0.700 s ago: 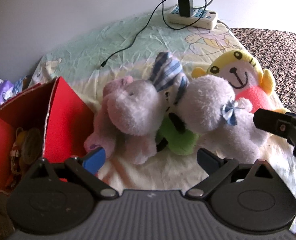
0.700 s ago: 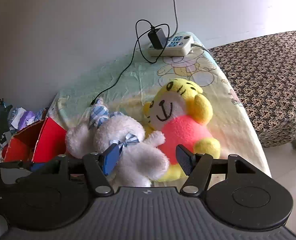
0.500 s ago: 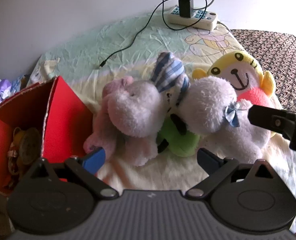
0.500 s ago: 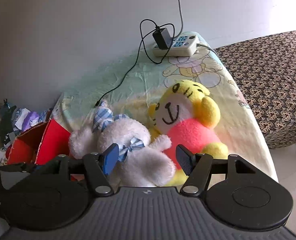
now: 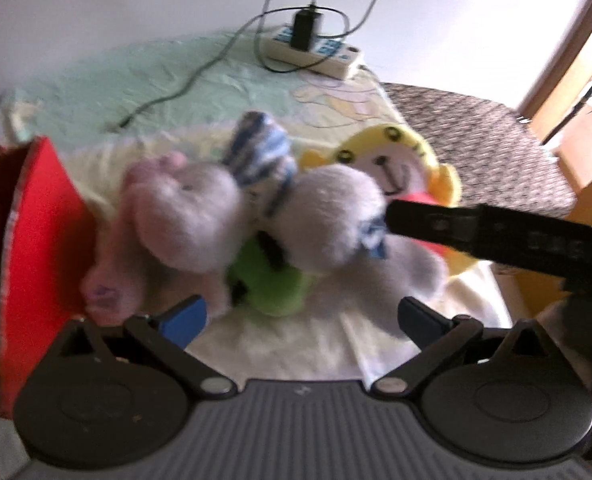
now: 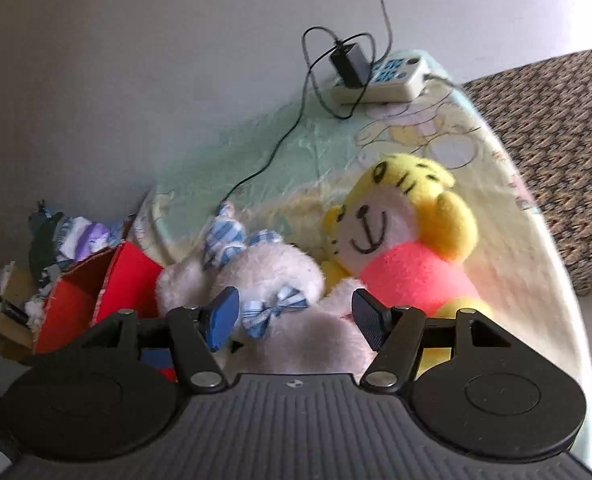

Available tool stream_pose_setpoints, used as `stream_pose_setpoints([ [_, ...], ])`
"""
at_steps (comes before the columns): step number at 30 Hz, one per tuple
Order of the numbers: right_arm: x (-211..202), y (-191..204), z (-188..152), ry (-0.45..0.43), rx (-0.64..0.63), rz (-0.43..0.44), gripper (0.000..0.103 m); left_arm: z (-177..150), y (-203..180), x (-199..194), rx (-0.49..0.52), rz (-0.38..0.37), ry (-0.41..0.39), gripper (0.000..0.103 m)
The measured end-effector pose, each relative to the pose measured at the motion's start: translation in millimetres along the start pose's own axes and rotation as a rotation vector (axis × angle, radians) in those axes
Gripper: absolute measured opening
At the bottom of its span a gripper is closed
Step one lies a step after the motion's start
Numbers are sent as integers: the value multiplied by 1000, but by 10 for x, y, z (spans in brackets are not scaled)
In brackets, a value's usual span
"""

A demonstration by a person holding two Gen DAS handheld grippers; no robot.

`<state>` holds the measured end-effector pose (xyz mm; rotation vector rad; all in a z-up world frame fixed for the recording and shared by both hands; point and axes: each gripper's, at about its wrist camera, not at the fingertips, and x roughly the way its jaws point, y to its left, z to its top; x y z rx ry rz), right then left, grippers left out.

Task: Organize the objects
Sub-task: 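Close the right tool on the small white bunny with plaid ears, then carry the white bunny into the red box and open the right tool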

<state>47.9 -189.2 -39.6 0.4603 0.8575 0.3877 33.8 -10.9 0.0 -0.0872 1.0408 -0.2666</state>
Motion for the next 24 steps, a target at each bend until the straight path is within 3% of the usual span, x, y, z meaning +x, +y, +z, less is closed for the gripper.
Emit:
stream_pose_setpoints([
  [6, 136, -10, 22, 30, -1, 12, 67, 37, -102, 34, 28, -62, -17, 102],
  [10, 253, -111, 12, 107, 87, 93, 63, 56, -126, 73, 39, -87, -11, 100],
  [12, 263, -68, -13, 129, 70, 126, 58, 70, -118, 97, 43, -82, -16, 95],
  [13, 267, -34, -25, 139, 54, 137, 49, 83, -112, 115, 43, -82, -13, 89],
  [18, 261, 17, -39, 148, 26, 136, 49, 74, -39, 193, 43, -59, 0, 71],
  [24, 221, 44, -70, 164, 38, 136, 53, 66, -16, 180, 66, -56, -19, 64],
])
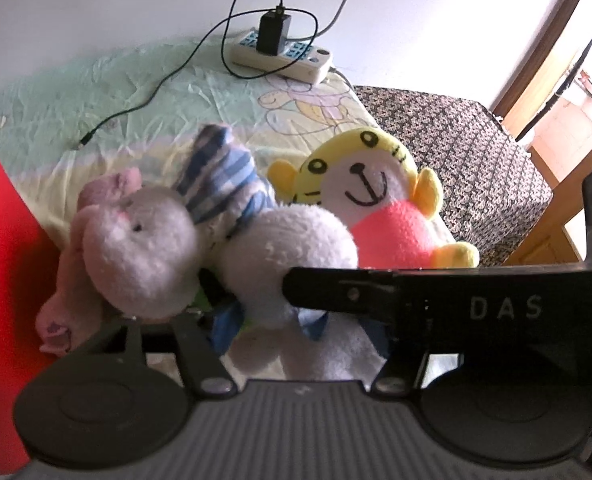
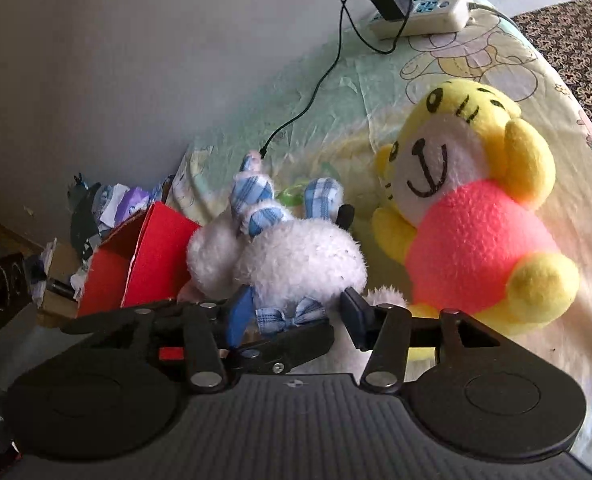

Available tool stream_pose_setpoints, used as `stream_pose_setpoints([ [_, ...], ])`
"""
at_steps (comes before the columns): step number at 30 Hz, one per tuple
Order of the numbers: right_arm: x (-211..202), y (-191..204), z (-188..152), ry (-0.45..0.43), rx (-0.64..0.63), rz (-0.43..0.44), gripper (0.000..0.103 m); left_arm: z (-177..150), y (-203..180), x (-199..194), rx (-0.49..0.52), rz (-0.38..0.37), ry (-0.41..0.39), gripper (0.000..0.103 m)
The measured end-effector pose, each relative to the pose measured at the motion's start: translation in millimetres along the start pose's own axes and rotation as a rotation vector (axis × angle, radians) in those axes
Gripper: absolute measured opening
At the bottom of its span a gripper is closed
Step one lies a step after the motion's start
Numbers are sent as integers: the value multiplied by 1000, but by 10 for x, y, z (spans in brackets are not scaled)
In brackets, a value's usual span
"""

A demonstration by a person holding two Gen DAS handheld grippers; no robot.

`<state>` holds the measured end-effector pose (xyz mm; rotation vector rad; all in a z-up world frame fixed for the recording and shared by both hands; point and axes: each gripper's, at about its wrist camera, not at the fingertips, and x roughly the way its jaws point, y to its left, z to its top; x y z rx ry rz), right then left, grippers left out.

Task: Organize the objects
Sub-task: 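Carry the white bunny into the red box and open the right tool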

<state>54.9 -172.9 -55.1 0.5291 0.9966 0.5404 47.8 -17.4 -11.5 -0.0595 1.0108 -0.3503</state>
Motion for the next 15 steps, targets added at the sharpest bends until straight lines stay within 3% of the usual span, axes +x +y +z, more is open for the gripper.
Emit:
stream_pose_setpoints([
  [6, -155, 91, -147, -36, -19, -3, 53, -95, -174, -130, 78, 33, -41, 62],
  [15, -505, 312, -415, -137, -58, 10, 53, -312, -429, -513, 170, 15, -128, 62],
])
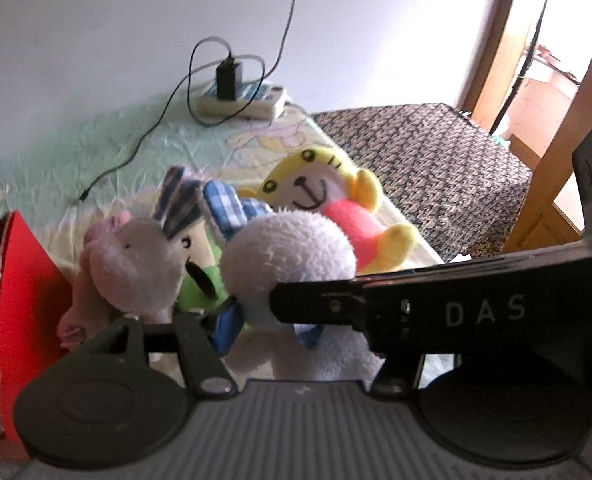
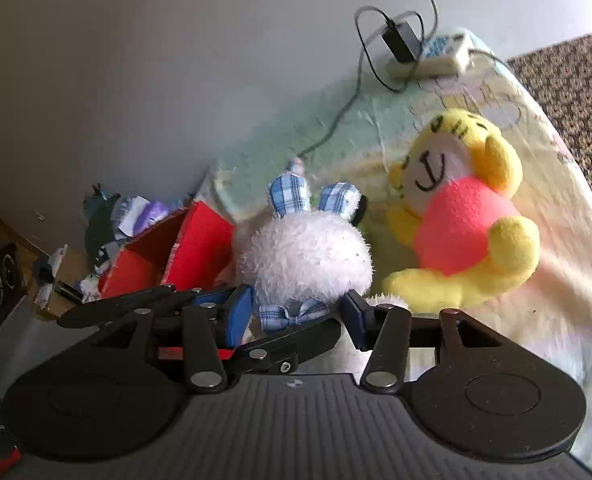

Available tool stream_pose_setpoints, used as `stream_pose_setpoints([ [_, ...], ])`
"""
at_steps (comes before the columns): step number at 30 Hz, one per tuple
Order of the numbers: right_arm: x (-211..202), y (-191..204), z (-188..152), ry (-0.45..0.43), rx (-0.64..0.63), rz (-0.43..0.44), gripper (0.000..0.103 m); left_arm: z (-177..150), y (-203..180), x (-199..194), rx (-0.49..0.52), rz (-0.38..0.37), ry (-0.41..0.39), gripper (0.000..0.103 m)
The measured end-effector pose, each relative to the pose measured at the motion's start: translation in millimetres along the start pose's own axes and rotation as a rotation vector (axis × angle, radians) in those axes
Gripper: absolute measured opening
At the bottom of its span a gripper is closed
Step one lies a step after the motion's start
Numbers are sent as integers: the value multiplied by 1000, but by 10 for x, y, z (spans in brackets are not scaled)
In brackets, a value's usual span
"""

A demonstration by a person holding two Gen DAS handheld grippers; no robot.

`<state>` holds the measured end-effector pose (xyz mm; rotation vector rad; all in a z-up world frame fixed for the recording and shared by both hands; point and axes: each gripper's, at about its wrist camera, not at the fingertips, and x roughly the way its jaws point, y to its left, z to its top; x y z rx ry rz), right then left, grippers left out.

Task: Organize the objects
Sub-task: 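Carry the white bunny into the red box and open the right tool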

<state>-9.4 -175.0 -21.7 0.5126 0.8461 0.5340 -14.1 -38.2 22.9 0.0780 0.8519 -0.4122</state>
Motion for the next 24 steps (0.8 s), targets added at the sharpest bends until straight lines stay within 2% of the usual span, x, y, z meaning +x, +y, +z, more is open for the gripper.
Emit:
stream_pose_setpoints([
  [5, -53, 233, -42, -66, -34, 38, 53, -88, -19, -288, 35, 24, -78, 62],
  [10, 56, 598, -40, -124, -78, 72, 54, -107, 215, -630, 39, 37, -164, 63],
  [16, 496, 1165, -58, -115, -124, 128, 54, -199, 729, -1032, 29, 88, -227, 63],
  [24, 1335, 1883, -195, -47, -142, 225, 54, -444, 1698, -1390, -42, 199, -225, 63],
])
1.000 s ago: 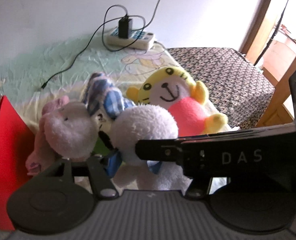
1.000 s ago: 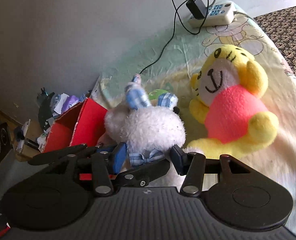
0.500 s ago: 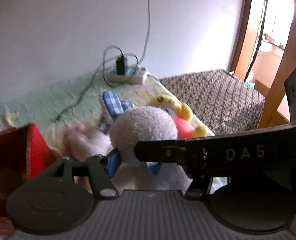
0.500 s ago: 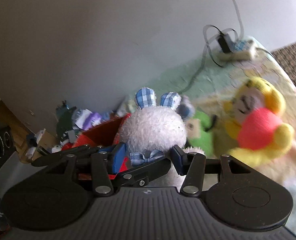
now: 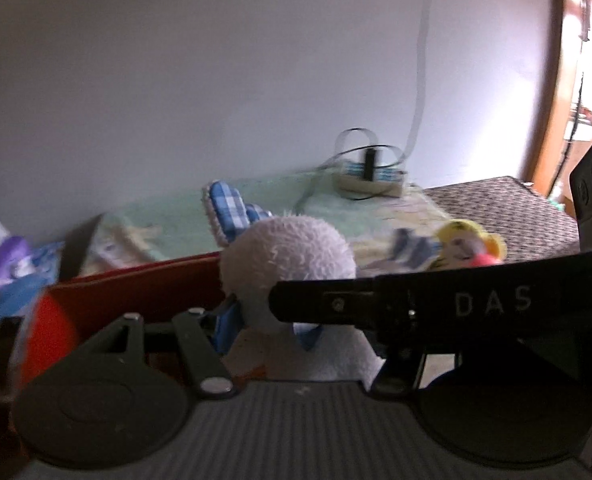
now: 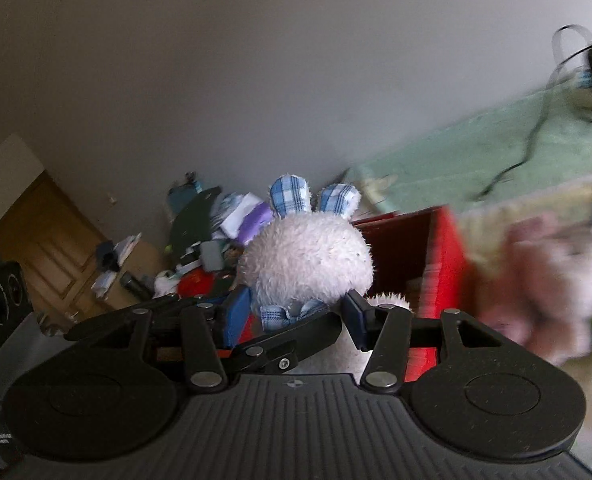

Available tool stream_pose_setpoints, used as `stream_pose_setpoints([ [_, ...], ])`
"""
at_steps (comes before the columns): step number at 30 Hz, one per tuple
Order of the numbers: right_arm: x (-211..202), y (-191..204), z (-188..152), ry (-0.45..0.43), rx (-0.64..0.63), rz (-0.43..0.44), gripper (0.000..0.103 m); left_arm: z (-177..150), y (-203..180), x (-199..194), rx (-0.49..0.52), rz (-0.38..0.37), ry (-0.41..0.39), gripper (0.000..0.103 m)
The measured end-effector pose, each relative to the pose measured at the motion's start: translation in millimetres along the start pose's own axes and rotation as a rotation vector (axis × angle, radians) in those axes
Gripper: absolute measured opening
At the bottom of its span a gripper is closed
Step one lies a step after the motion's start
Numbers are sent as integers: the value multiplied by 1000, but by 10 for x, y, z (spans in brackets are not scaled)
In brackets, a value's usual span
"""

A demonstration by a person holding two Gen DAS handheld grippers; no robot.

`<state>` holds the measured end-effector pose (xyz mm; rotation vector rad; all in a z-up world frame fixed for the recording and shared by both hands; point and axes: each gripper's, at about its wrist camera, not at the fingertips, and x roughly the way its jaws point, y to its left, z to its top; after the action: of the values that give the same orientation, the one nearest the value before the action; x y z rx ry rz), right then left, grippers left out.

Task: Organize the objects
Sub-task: 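Carry the white bunny into the red box and open the right tool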

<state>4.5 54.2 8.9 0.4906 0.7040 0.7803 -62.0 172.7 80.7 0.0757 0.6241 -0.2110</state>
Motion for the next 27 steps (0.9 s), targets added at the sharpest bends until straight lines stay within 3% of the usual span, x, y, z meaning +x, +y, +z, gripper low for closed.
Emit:
stream_pose_setpoints([
  [5, 551, 221, -68, 43, 21, 45, 54, -96, 572, -49, -21, 73, 10, 63],
  [9, 948, 301, -117, 96, 108, 73, 54, -134, 1025, 34, -36, 110, 41, 63],
  [16, 1466, 307, -177, 180, 200, 47, 54, -237, 1641, 337, -55, 126, 126, 62],
  [27, 1852, 241, -254, 273, 257, 16, 58, -412, 1984, 628, -104, 162, 222, 63],
])
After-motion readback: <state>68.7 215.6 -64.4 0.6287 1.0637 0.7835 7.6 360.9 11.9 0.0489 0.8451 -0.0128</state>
